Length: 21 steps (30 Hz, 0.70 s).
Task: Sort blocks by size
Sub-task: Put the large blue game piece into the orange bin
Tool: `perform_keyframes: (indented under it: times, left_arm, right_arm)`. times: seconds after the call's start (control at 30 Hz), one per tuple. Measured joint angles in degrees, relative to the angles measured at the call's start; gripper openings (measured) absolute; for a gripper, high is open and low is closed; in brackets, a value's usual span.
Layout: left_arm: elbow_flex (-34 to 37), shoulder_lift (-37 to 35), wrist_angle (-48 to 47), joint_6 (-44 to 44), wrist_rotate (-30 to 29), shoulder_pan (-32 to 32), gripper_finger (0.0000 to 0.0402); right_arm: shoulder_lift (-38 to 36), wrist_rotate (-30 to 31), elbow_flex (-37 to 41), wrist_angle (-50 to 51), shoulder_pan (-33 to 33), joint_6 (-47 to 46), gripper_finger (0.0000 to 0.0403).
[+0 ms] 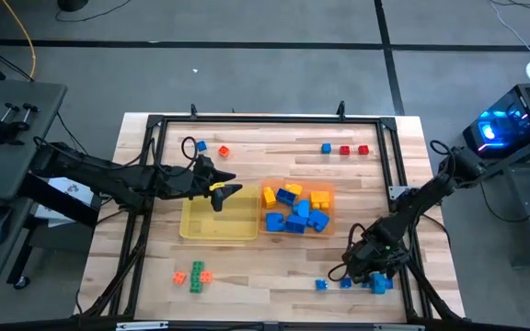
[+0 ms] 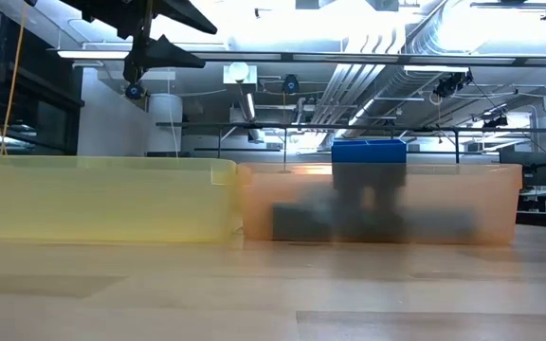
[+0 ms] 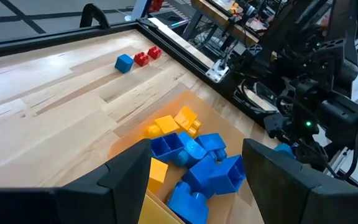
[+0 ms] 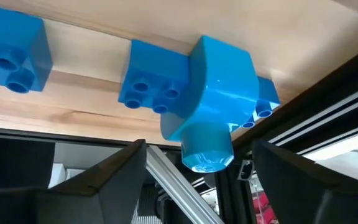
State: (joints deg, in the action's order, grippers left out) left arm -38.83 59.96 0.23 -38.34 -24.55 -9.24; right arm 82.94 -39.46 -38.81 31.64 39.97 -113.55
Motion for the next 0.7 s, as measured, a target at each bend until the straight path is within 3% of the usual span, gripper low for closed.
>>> perform_keyframes:
  times: [0.33,0.7]
  left_arm:
    - [0.0,0.0,0.0,0.0,0.0,0.0,0.0237]
    - [0.0,0.0,-0.1,0.0,0.0,0.0,0.0237]
  right_arm:
    - [0.0,0.4,0.0,0.6,0.0,0.7,0.0193]
    - [0.0,0.5,0.0,0.7,0.0,1.5,0.0183]
